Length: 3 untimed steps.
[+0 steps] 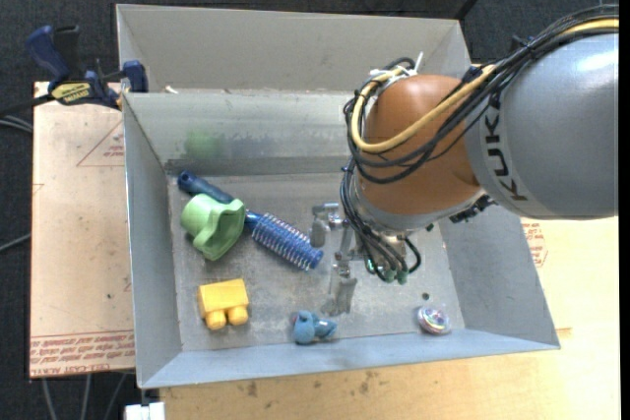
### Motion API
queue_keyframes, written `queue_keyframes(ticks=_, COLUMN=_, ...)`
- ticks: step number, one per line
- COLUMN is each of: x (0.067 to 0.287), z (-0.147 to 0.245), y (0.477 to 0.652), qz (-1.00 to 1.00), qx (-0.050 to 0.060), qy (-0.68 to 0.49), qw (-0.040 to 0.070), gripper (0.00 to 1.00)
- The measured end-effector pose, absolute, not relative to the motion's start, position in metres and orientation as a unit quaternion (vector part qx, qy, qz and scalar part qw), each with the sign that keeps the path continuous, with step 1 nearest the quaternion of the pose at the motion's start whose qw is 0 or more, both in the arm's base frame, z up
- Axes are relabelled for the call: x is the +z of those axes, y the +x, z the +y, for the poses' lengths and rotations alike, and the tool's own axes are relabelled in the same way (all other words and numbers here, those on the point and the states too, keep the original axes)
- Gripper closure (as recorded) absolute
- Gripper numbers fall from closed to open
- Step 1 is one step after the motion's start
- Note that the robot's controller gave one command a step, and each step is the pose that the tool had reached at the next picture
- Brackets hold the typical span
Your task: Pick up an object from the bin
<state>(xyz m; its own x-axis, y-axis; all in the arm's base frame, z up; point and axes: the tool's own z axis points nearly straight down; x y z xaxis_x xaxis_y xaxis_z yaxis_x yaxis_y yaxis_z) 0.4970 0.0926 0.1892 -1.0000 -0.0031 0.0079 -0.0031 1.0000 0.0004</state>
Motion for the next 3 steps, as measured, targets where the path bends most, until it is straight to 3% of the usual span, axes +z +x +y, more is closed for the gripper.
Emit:
queue_keyframes(ticks=1, x=0.156, z=0.143, y=0.519, qz=-0.999, qx=-0.001, qy=0.032, qw=0.000, gripper=0.00)
queue_keyframes(ticks=2, x=0.076, z=0.094, y=0.603, qz=-1.000, qx=0.001, qy=0.030, qw=-0.001, gripper=0.00)
queue_keyframes(ticks=3, x=0.079, z=0.096, y=0.602, qz=-1.000, qx=0.000, qy=0.031, qw=-0.001, gripper=1.00)
